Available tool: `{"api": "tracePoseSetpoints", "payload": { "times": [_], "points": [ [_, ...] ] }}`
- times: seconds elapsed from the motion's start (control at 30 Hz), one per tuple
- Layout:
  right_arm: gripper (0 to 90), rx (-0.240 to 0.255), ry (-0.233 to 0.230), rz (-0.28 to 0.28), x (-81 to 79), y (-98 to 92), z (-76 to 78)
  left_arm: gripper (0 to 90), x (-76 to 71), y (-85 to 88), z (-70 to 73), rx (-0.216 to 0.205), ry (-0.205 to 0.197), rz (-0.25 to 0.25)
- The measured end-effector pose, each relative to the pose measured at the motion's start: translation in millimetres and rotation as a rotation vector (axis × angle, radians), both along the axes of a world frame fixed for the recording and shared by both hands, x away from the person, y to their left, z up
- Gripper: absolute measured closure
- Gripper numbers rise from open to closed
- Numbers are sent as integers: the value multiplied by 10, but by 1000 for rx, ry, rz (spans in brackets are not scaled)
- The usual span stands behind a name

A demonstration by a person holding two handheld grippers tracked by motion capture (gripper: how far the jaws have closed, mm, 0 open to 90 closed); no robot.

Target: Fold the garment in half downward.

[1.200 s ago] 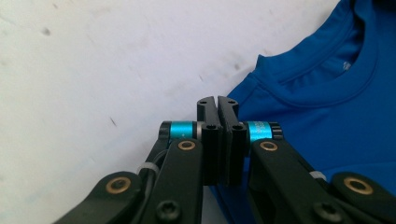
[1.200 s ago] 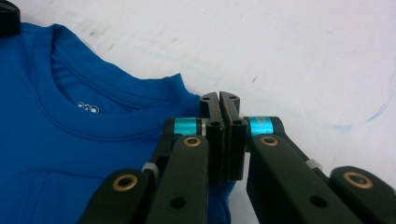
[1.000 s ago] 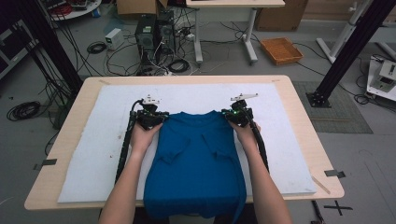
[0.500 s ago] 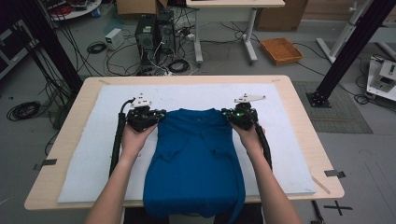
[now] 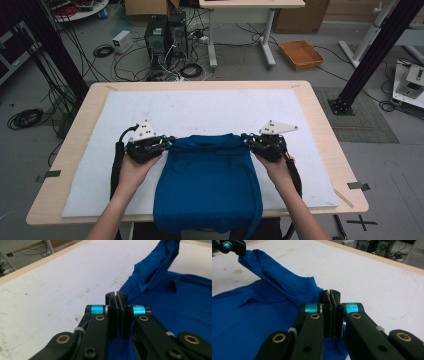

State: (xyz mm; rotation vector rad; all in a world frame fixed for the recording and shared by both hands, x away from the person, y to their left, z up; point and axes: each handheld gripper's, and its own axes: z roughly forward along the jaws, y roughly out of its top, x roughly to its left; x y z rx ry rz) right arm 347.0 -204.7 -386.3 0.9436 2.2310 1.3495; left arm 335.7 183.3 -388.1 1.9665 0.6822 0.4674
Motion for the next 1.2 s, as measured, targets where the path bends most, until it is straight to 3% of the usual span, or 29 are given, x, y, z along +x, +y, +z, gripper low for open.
{"api": "tracePoseSetpoints", "payload": {
  "times": [0.03, 0.13, 0.17, 0.33, 0.37, 0.63, 0.87, 1.2],
  "points": [
    [897, -6, 0, 9, -87, -23, -41, 880, -97, 0, -24, -4, -5, -15],
    [897, -8, 5, 16, -175, -43, -80, 880, -189, 0, -56, -14, -7, -25],
    [897, -15, 0, 21, -264, -62, -110, 879, -273, -9, -94, -6, -10, -39],
    [897, -9, 1, 23, -440, -99, -157, 879, -422, -30, -167, 22, -13, -61],
    [897, -25, -9, 30, -523, -103, -185, 880, -500, -34, -194, 43, -23, -73],
    [897, -84, -28, 47, -834, -76, -320, 879, -784, -24, -326, 63, -23, -97],
    [896, -110, -23, 41, -962, -93, -381, 878, -877, -52, -379, 82, -15, -111],
    [891, -132, 17, 46, -1153, -111, -487, 877, -1047, -98, -443, 124, -17, -140]
  ]
}}
